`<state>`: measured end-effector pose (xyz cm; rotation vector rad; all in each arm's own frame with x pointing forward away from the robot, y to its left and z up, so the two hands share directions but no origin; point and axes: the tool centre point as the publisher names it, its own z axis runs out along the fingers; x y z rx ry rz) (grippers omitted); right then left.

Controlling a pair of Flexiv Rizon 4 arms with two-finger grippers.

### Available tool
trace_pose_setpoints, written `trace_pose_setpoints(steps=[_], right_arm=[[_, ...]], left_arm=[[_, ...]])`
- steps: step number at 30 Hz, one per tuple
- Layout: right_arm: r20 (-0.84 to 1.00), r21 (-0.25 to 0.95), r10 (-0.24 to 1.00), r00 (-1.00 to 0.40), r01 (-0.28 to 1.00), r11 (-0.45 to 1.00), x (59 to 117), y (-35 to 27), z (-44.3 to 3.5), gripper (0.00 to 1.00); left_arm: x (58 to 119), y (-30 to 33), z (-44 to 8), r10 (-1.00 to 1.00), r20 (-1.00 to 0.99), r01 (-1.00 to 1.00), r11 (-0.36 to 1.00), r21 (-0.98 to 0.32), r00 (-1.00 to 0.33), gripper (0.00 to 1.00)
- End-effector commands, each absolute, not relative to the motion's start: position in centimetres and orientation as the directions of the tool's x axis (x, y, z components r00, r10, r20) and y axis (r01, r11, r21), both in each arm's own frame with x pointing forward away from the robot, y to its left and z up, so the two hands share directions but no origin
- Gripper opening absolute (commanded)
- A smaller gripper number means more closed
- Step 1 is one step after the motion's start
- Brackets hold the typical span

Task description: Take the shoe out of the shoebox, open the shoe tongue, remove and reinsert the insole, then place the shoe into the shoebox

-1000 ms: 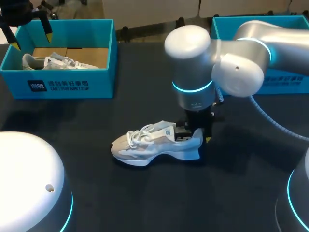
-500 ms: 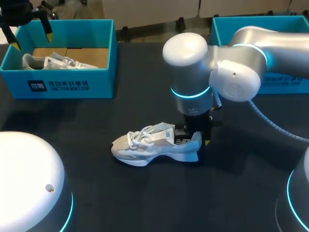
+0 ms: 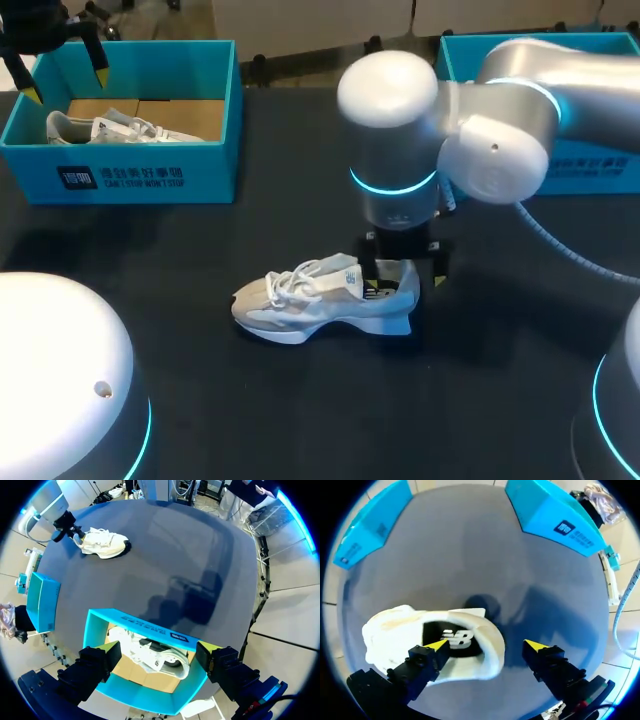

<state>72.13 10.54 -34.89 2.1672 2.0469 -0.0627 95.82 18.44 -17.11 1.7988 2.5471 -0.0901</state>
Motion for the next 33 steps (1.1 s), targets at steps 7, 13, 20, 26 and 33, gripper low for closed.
trace_pose_setpoints(steps=[7,13,20,26,33], right_arm=[[-0.012,0.114,0.996,-0.085,0.990,0.086,71.5,9.5,-29.6,1.00],[0.016,0.110,0.946,-0.324,0.941,0.320,71.7,10.0,-28.1,1.00],[-0.001,0.139,0.879,-0.477,0.870,0.473,71.8,10.7,-26.8,1.00],[-0.001,0.139,0.879,-0.477,0.870,0.473,71.8,10.7,-26.8,1.00],[-0.001,0.139,0.879,-0.477,0.870,0.473,71.8,10.7,-26.8,1.00]], left_arm=[[95.7,18.5,-17.1,0.941,-0.051,0.942,0.333,-0.031,-0.334,1.00],[95.7,18.5,-17.1,0.941,-0.051,0.942,0.333,-0.031,-0.334,1.00],[95.7,18.5,-17.1,0.941,-0.051,0.942,0.333,-0.031,-0.334,1.00],[95.7,18.5,-17.1,0.941,-0.051,0.942,0.333,-0.031,-0.334,1.00],[95.7,18.5,-17.1,0.941,-0.051,0.942,0.333,-0.031,-0.334,1.00]])
